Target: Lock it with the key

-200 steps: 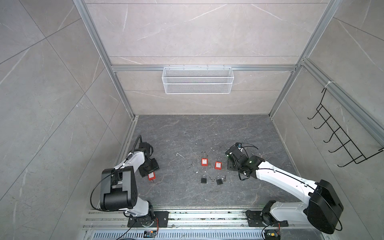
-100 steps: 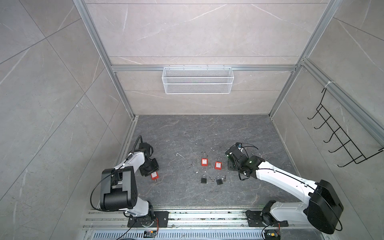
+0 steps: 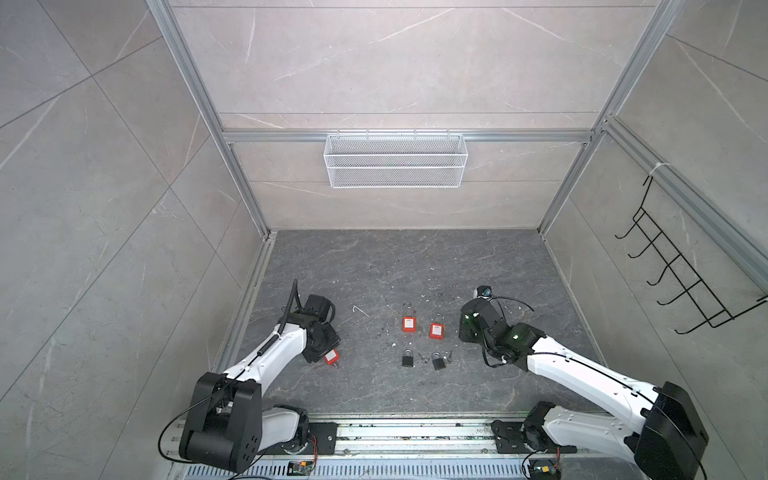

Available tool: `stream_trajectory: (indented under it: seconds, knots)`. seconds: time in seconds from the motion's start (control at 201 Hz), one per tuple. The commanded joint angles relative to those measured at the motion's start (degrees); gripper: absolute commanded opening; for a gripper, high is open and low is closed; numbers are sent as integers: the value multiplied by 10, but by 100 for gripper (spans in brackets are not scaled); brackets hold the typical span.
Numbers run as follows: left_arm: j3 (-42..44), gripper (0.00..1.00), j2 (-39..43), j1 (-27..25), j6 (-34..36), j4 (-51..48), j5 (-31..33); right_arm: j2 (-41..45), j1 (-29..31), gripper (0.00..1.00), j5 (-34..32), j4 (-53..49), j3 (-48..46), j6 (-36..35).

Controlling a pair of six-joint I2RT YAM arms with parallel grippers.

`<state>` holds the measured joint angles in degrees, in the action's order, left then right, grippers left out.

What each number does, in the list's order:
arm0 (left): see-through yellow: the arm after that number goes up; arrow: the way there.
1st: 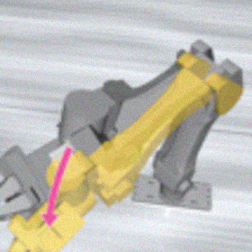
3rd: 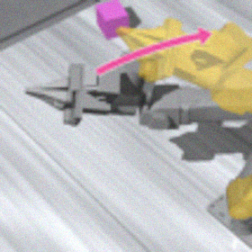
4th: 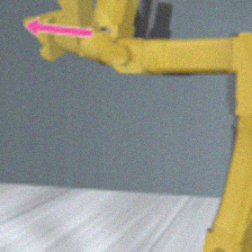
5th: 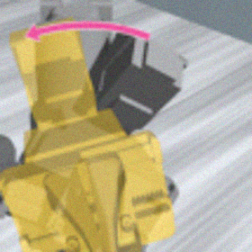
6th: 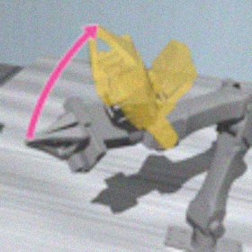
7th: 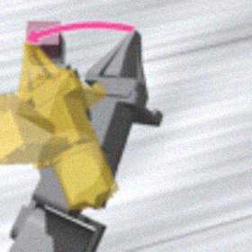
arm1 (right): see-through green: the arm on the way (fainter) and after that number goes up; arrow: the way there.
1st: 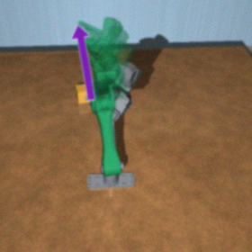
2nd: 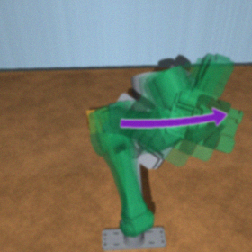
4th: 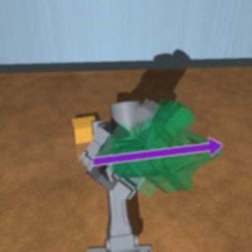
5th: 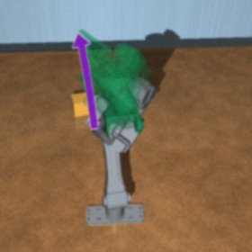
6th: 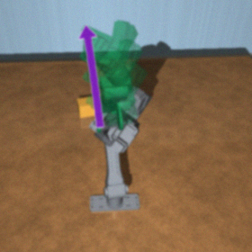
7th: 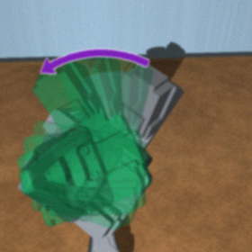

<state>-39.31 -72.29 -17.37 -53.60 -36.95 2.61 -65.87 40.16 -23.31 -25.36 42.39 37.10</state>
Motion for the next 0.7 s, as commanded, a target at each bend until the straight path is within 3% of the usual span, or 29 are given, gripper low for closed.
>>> stream_trajectory:
  seconds: [0.0,0.194,0.363,0.538,0.692]
  knots:
    - [-7,41,-4,-49,-136,14,52,3,3,57,22,15,4,-20]
    - [-37,43,-54,-123,-216,30,70,-29,4,58,72,-6,27,-28]
    - [-43,46,-66,-147,-243,39,97,-32,4,58,101,-14,31,-34]
    - [-51,64,-75,-148,-211,62,86,-33,9,58,127,-15,38,-33]
    - [-65,72,-50,-146,-163,49,107,-51,25,58,132,-43,70,-41]
